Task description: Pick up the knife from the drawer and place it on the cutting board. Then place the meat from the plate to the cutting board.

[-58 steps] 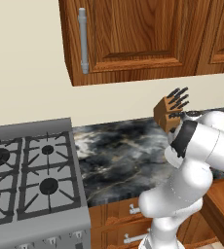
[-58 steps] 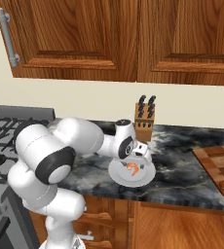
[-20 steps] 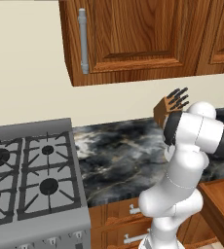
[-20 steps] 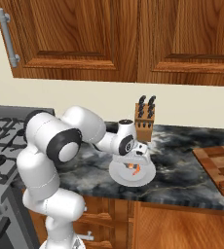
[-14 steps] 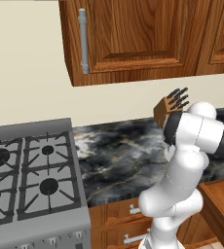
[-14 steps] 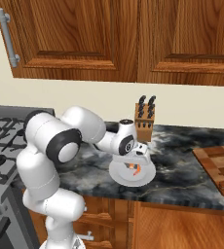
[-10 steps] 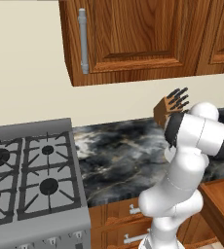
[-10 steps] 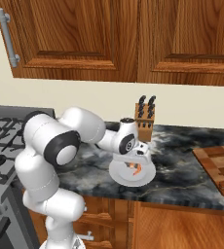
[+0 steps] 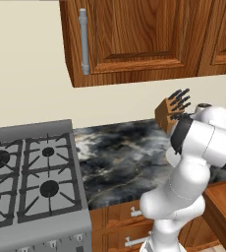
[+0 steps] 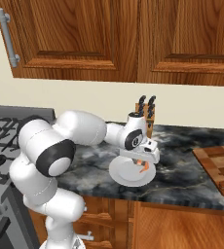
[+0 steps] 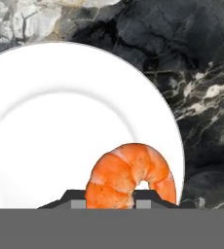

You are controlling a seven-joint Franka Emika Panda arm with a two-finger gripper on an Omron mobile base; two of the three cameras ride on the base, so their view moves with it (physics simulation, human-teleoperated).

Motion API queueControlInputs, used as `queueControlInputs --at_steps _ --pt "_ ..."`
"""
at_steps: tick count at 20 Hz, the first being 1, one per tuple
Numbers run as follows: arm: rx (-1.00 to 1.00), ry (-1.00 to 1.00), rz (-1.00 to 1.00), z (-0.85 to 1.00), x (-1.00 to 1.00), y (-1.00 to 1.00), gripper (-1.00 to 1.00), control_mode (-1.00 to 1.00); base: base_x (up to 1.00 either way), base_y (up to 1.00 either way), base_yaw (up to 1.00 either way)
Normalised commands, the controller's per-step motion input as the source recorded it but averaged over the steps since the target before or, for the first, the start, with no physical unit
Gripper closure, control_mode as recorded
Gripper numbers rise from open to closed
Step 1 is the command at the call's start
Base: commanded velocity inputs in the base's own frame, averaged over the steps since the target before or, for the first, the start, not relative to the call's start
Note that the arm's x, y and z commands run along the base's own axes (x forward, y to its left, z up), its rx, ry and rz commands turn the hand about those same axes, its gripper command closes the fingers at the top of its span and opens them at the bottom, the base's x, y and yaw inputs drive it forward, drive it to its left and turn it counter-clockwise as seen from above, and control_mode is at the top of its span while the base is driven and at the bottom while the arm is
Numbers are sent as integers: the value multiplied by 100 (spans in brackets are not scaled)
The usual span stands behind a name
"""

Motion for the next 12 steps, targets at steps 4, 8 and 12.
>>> queueControlInputs --at_steps 4,8,12 --pt "0 -3 -13 38 -15 -42 100 -100 0 0 0" --pt "0 -3 -13 26 -2 -48 100 -100 0 0 0" --pt "0 -4 -11 21 0 -55 100 -100 0 0 0"
